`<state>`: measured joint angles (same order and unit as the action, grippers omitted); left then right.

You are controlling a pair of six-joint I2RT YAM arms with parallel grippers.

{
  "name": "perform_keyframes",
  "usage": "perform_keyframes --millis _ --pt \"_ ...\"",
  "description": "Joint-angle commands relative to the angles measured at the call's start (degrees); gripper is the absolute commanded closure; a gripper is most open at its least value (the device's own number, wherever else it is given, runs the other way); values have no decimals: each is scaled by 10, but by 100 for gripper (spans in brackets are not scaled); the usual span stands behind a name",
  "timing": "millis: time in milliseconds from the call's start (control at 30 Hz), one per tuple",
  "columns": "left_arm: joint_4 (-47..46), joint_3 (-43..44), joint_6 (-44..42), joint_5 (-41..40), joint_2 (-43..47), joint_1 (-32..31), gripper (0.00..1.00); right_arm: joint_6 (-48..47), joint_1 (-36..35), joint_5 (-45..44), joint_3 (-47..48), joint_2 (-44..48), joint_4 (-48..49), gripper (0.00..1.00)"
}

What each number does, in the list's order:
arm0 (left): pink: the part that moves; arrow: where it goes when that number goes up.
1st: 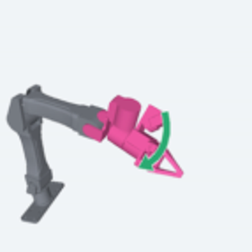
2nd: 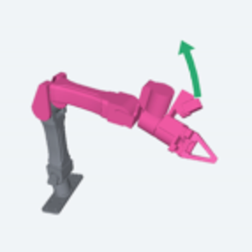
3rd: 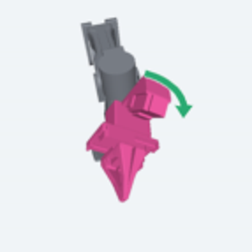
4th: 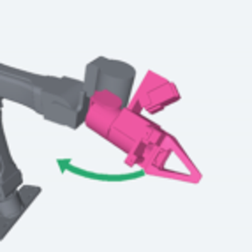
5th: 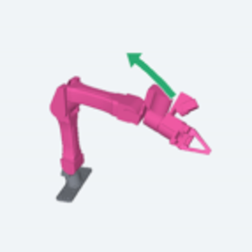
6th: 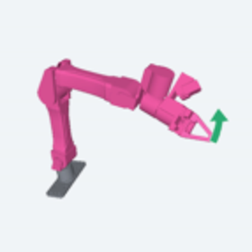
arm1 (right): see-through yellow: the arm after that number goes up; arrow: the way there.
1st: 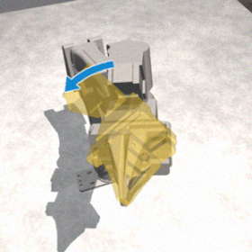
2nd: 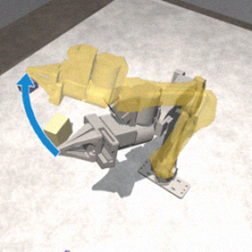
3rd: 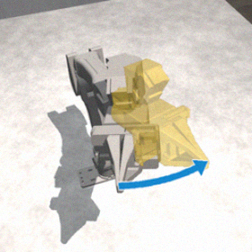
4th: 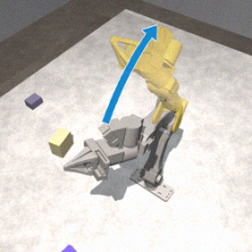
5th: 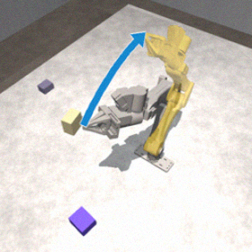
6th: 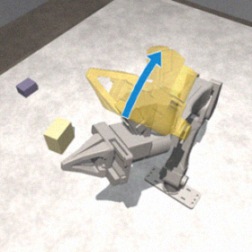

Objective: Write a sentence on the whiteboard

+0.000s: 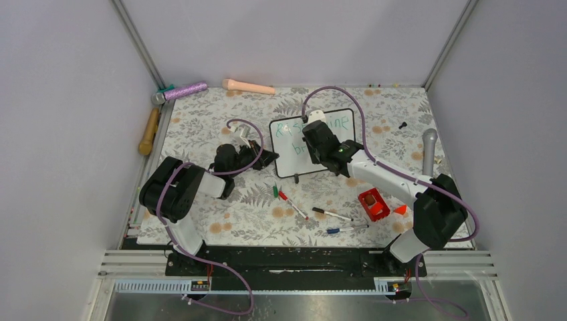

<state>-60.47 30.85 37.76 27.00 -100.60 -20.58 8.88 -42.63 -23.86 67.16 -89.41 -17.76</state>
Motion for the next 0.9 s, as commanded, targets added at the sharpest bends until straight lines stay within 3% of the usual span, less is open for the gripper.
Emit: perform_keyframes --millis 0,300,867 --pt "-21 6 -5 -11 5 4 100 2 5 -5 -7 10 2 100" --pt "-21 7 -4 -12 5 4 100 -9 6 -46 -1 11 -11 100" --pt "-21 7 -5 -12 4 4 100 -15 17 -40 32 -2 -12 100"
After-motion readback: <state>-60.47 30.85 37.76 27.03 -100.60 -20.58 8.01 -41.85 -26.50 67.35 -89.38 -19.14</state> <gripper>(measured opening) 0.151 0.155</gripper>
